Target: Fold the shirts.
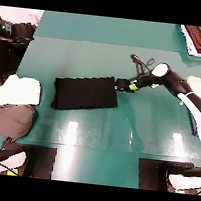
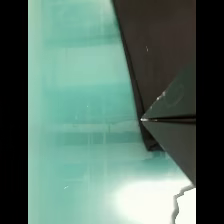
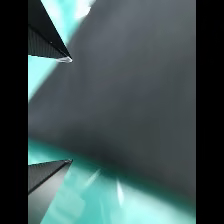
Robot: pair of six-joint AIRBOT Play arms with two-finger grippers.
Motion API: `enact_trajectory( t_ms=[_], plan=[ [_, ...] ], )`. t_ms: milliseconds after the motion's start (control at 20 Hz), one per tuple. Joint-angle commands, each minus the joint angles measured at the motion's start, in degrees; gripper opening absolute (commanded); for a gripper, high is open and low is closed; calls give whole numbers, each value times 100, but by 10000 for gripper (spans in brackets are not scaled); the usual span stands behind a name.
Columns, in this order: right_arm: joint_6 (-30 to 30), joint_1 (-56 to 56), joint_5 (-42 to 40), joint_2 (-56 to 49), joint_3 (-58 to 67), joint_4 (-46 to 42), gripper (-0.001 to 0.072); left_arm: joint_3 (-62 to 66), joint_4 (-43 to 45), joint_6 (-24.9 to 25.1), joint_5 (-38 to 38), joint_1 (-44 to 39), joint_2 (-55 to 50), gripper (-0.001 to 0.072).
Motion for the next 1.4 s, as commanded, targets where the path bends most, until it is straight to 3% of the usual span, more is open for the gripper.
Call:
enact_trajectory(
  t_ms=[0, 150, 250, 400, 500, 600, 850, 1050, 1350],
  plan=[
    [-273, -446, -170, -361, -470, 896, 692, -2, -68, 0, -7, 4, -9, 28],
    [-339, -184, 76, -1056, 4, 1366, 689, -2, -70, 0, 7, 4, -9, 28],
    [-352, 92, 291, -1484, 507, 1541, 637, -2, -76, 0, 7, 4, -9, 28],
    [-367, 509, 363, -1895, 1163, 1692, 402, -2, -192, 0, 4, 4, -9, 28],
    [-562, 704, 356, -1956, 1478, 1572, 158, -2, -420, 72, 4, 2, -11, 27],
    [-564, 741, 428, -1928, 1790, 1292, 35, -2, -483, 127, 28, -129, -13, 27],
    [-214, -173, 385, -1165, 2116, 455, 17, -2, -481, 131, 74, -990, -13, 27],
    [22, -1906, 442, -210, 2116, -184, 17, -2, -483, 125, 330, -1650, -17, 27],
    [22, -4717, 365, 380, 2116, -227, 17, -2, -501, 90, 866, -2308, -17, 28]
  ],
)
